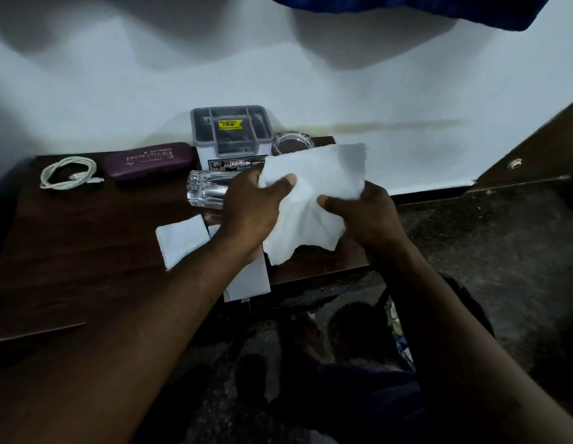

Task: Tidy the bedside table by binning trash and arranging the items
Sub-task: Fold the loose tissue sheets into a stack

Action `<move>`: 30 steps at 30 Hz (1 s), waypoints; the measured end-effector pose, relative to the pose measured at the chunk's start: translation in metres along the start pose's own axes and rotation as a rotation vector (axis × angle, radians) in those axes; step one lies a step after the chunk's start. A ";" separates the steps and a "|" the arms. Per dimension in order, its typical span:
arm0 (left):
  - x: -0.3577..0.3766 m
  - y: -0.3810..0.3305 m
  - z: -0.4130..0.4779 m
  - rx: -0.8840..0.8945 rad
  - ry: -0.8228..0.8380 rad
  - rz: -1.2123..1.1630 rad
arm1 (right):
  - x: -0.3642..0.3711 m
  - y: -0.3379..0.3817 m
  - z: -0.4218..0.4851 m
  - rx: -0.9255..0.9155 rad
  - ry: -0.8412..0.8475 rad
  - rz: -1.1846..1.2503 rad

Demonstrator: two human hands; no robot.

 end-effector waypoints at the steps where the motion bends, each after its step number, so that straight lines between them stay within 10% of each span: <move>1: -0.001 -0.001 0.001 -0.021 -0.001 -0.046 | 0.000 0.000 0.001 0.017 0.021 0.083; 11: 0.010 0.010 -0.008 -0.466 0.243 -0.366 | -0.004 0.005 -0.002 0.152 -0.052 0.415; 30: -0.004 0.008 0.006 -0.429 0.028 -0.504 | -0.003 0.010 -0.007 0.298 -0.046 0.407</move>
Point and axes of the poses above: each hand's wrist, its own z-axis towards the middle knuckle, its own x-axis out of the palm, y = z × x, the point moved 3 cm from there along z, towards the middle knuckle, and after that the axes turned 2 degrees about y, right-handed, at the moved point
